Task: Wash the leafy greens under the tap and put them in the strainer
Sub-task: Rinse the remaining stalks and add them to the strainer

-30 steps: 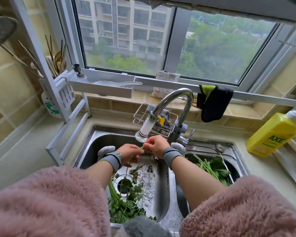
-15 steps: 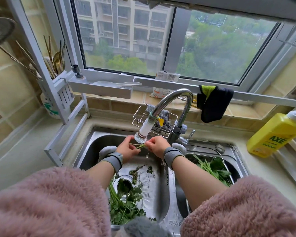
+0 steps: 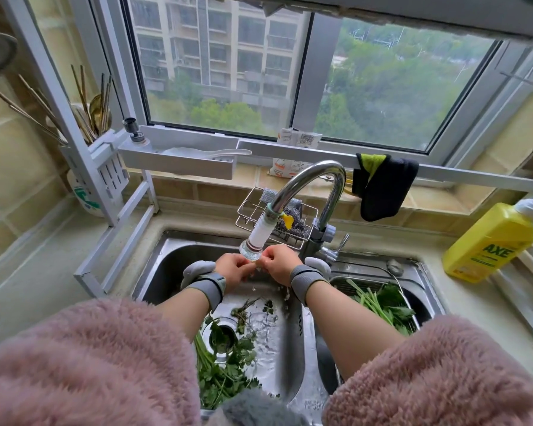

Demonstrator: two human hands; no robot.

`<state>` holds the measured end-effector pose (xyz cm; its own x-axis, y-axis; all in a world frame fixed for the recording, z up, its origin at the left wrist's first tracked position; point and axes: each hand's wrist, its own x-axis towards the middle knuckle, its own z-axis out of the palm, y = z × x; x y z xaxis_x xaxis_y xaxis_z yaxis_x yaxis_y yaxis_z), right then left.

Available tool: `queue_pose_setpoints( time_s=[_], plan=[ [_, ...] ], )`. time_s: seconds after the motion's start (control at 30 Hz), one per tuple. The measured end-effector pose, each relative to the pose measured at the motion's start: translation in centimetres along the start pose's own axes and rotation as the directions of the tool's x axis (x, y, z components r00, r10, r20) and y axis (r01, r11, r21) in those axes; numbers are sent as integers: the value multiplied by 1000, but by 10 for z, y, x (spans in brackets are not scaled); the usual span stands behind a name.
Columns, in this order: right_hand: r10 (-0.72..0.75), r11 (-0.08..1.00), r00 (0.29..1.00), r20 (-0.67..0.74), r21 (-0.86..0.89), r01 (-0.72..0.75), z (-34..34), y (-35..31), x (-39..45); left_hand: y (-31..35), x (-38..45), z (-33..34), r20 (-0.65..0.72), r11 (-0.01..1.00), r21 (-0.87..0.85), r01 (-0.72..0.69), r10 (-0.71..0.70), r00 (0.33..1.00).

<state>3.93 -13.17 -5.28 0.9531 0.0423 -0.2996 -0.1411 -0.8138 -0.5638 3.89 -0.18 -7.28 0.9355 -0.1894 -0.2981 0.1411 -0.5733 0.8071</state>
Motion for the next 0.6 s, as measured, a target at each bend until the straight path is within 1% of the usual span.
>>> queue_pose_setpoints(
  time_s=[0.1,0.2,0.23,0.3,0.33,0.4,0.43,0.5,0.53,0.6],
  plan=[
    [31,998,999,-29,-50,-33,4,-5,-1,2,1,1,-1,1000,-17,18,-18,1000],
    [147,989,982,-121,13,-146,0,4,2,-1,2,2,26,1000,26,0,-1,1000],
    [166,986,976,-141,32,-163,-2,10,4,-3,1,1,23,1000,30,-3,2,1000],
    [143,989,984,-103,58,-138,-3,21,5,-6,0,-6,20,1000,-16,1,-1,1000],
    [102,994,994,-48,55,-99,-3,24,4,-7,0,-7,27,999,-52,1,0,1000],
    [41,999,996,73,-20,-40,1,22,4,-8,-1,-7,64,989,-147,23,-13,998],
    [32,997,994,102,-80,-23,2,20,3,-8,0,-4,88,977,-209,46,-29,996],
    [21,995,996,82,-99,-13,5,17,5,-8,0,-1,128,953,-292,83,-48,991],
    [9,998,999,49,-66,-6,6,18,6,-8,0,0,138,943,-321,92,-50,989],
    [22,997,999,-31,75,-20,7,20,7,-7,-2,-1,144,925,-365,106,-56,988]
  ],
)
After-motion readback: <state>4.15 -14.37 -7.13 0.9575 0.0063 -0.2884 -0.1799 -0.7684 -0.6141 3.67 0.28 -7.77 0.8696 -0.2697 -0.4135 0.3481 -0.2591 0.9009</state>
